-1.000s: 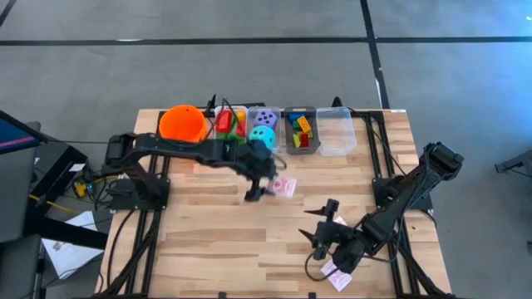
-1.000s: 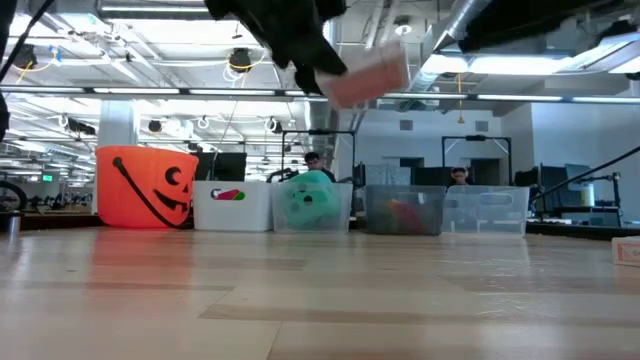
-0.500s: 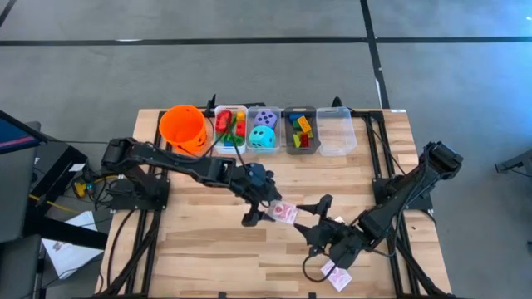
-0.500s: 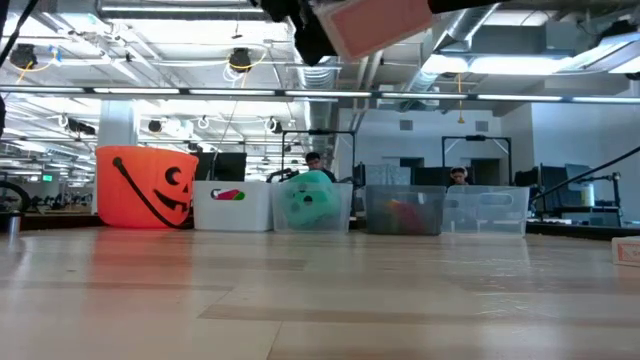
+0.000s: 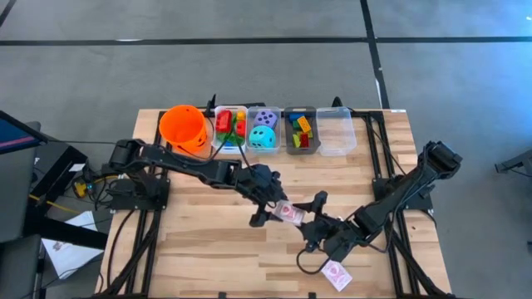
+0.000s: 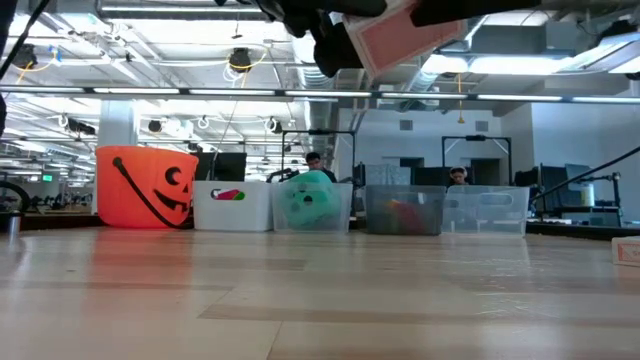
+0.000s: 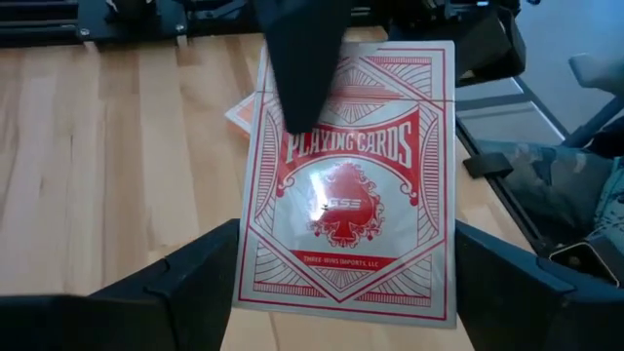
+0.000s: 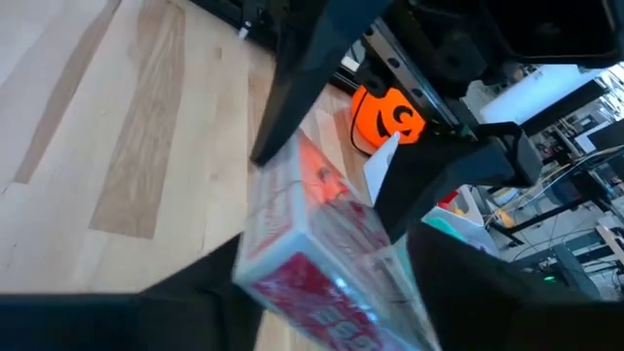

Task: Pick & Place Toys
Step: Put the top red deck of cards into the right transparent bin

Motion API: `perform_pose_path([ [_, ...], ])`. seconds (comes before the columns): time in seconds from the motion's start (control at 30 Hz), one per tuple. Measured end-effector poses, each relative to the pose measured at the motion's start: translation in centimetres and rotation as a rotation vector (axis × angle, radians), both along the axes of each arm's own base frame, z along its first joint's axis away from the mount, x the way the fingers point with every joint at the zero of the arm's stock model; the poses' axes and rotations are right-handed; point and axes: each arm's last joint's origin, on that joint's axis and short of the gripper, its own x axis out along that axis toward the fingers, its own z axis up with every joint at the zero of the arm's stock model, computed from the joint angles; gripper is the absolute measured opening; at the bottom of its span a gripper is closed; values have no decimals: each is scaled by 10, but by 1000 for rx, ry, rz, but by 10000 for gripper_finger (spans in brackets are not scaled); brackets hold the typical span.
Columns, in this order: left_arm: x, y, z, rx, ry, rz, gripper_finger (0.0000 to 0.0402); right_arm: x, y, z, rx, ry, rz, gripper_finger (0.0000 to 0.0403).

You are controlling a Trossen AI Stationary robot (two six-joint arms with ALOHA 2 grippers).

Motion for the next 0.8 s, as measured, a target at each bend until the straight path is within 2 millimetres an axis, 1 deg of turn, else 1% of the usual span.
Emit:
perform_pose_path([
  [0.07,-1,1,2,-8,-3,3,306,0,0,0,-6,2,1,190],
  [0.2,-1,4,3,-46,3,2,308,-1,1,-2,-41,28,16,97],
  [0.23,-1,4,4,-32,-7,-1,307,-2,2,-1,-7,11,9,73],
  [0.27,-1,6,5,-18,-8,17,306,-2,2,-1,1,4,1,61],
  [0.37,-1,10,3,8,0,33,306,-2,1,0,49,-30,-39,62],
  [0.43,-4,15,6,57,3,53,307,-3,-1,-1,59,-44,-75,62],
  [0.5,-9,20,11,137,2,91,308,-5,-3,-2,56,-72,-129,62],
  [0.6,-18,31,15,282,45,177,308,-10,-8,-6,60,-109,-219,62],
  [0.7,-30,43,24,430,82,315,309,-15,-18,-10,67,-166,-335,62],
  [0.8,-41,53,33,525,105,447,309,-22,-37,-16,72,-211,-462,62],
])
